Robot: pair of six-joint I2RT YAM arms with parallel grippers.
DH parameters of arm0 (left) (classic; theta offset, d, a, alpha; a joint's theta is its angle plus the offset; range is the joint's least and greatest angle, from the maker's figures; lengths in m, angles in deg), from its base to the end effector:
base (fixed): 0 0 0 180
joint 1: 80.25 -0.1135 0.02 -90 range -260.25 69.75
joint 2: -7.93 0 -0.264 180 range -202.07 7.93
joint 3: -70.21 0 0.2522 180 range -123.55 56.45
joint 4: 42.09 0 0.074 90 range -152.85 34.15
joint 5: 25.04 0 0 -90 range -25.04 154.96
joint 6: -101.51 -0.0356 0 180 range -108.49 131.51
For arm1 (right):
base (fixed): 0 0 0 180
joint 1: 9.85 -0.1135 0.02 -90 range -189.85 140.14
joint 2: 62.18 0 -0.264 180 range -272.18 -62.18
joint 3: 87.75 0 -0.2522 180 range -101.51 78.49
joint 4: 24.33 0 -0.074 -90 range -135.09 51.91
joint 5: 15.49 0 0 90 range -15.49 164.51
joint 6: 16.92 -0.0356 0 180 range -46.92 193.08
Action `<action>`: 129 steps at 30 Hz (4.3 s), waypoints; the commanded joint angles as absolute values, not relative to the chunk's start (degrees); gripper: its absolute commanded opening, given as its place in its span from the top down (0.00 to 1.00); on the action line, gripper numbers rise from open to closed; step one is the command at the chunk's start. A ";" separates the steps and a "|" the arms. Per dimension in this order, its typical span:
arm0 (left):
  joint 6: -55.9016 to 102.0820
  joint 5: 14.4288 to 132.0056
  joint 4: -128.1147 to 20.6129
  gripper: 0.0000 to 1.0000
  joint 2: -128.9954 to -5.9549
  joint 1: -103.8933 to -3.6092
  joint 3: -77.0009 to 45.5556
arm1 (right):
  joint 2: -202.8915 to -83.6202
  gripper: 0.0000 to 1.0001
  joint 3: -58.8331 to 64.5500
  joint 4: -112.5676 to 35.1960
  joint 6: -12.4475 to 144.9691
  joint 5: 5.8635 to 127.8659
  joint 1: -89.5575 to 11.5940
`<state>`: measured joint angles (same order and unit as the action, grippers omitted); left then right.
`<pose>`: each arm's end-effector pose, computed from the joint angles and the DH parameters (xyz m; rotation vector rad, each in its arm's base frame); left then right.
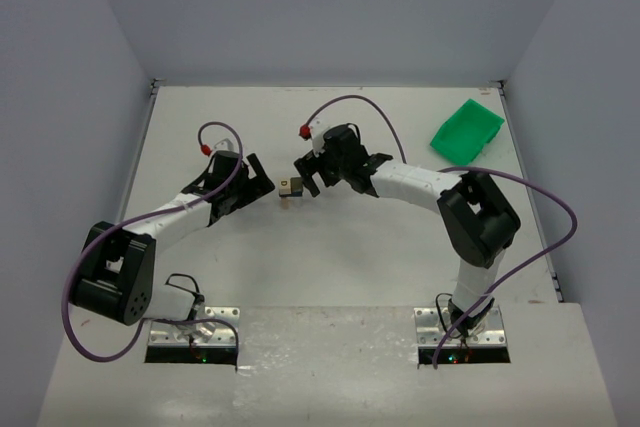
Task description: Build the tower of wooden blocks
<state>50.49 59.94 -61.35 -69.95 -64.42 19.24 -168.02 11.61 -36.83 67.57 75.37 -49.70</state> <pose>0.2561 -0.0694 0.1785 -0.5233 2.3438 -0.3512 0.3128 0.2604 0.1931 -0.6595 2.1628 0.4124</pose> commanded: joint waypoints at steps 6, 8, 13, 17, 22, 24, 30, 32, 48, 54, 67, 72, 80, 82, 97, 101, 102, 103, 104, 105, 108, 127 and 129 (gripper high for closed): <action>49.57 60.73 -59.46 0.00 -70.46 -63.46 16.71 | -166.77 0.01 9.49 -35.44 69.11 75.01 -50.98; 49.51 60.68 -59.52 0.00 -70.38 -63.32 16.72 | -166.44 0.01 9.59 -35.60 69.12 75.50 -51.25; 49.48 60.65 -59.37 0.00 -70.64 -63.12 16.63 | -165.89 0.01 10.02 -35.97 68.60 76.34 -51.33; 49.43 60.65 -59.32 0.00 -70.73 -62.80 16.46 | -165.31 0.01 10.60 -35.61 68.24 77.70 -51.25; 49.28 60.52 -59.50 0.00 -70.73 -62.45 16.39 | -164.85 0.01 10.73 -35.74 68.15 79.21 -51.25; 49.30 60.47 -59.64 0.00 -70.73 -62.32 16.54 | -165.01 0.01 10.64 -35.90 68.15 78.90 -51.25; 49.49 59.40 -60.31 0.00 -70.64 -62.15 16.63 | -164.78 0.01 10.51 -36.47 68.07 78.02 -51.30; 49.68 58.86 -60.57 0.00 -70.64 -62.15 16.54 | -164.89 0.01 10.41 -36.66 68.18 78.26 -51.25; 49.83 58.45 -61.04 0.00 -70.14 -62.21 16.79 | -165.91 0.01 8.73 -38.96 67.56 80.75 -51.25; 50.83 55.66 -62.89 0.00 -68.85 -62.15 16.75 | -165.06 0.01 8.86 -41.14 64.18 81.12 -49.16; 57.80 41.90 -72.09 0.00 -62.60 -62.67 12.61 | -165.94 0.01 7.43 -45.37 54.39 85.85 -36.10; 59.82 37.53 -72.99 0.00 -58.36 -62.76 11.68 | -171.29 0.01 3.13 -46.47 51.86 84.41 -31.68; 59.70 36.04 -72.64 0.00 -55.64 -62.76 12.36 | -179.72 0.01 -4.12 -49.57 51.02 85.14 -31.15; 59.60 35.88 -72.59 0.00 -55.59 -62.76 12.71 | -180.37 0.02 -3.91 -49.77 50.19 84.72 -31.12; 58.80 37.36 -71.00 0.00 -55.21 -62.76 13.99 | -180.54 0.57 -1.21 -49.87 49.52 83.81 -31.21; 58.80 37.45 -70.97 0.00 -54.55 -62.76 14.35 | -180.21 0.62 -0.96 -50.06 49.43 83.39 -31.21; 58.80 37.62 -70.97 0.00 -54.30 -62.76 14.61 | -180.21 0.62 -0.96 -50.57 49.34 83.56 -31.21; 58.80 37.71 -70.97 0.00 -54.12 -62.76 14.70 | -180.21 0.60 -0.87 -50.75 49.17 83.56 -31.21; 58.71 37.80 -70.88 0.00 -53.86 -62.76 14.79 | -180.04 0.56 -0.78 -50.92 49.08 83.56 -31.21; 58.71 37.88 -70.88 0.00 -53.60 -62.76 14.96 | -179.95 0.56 -0.44 -51.01 48.99 83.65 -31.21; 58.62 38.05 -70.80 0.00 -53.25 -62.76 15.22 | -179.78 0.56 0.26 -51.35 48.91 84.00 -31.21; 57.40 39.63 -68.96 0.00 -53.15 -62.76 15.92 | -164.02 0.81 5.29 -43.00 83.66 65.77 -38.42; 57.31 39.73 -68.87 0.00 -53.08 -62.76 16.08 | -162.88 0.81 4.07 -44.74 90.01 63.37 -41.80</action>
<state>58.21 39.21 -71.54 -54.59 -62.91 15.36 -168.33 6.40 -47.54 72.75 72.88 -35.97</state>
